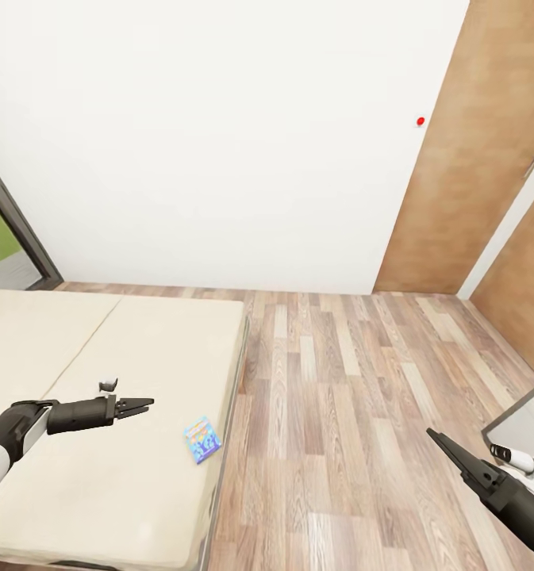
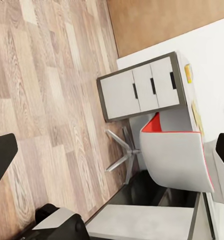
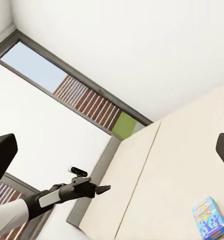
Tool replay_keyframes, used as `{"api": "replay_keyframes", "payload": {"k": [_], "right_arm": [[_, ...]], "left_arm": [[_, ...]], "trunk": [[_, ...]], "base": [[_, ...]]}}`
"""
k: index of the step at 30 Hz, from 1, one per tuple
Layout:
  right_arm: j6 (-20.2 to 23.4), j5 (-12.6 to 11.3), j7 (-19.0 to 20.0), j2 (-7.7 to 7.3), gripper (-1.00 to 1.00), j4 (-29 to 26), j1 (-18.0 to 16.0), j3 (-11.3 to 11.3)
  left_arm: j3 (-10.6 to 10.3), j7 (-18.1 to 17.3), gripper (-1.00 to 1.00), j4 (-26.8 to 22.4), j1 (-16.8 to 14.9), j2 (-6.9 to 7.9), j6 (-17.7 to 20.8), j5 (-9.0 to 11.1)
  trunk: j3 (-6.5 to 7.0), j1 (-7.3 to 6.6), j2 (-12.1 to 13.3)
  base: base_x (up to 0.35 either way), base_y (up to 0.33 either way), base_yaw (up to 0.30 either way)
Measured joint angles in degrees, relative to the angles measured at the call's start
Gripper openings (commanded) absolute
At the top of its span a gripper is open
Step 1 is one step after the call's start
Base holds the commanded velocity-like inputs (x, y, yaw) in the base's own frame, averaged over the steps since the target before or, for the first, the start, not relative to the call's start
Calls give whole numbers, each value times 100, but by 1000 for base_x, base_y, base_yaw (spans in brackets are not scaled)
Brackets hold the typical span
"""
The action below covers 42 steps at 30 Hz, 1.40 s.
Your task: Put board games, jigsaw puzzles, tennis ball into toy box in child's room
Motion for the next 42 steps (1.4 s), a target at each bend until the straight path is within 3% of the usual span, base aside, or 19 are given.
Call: {"api": "replay_keyframes", "payload": {"k": [42], "right_arm": [[2, 0, 0, 0, 100, 0, 0, -62]], "left_arm": [[-3, 2, 100, 0, 0, -9, 0, -1]], "trunk": [[397, 0, 1]], "base": [[0, 0, 0]]}}
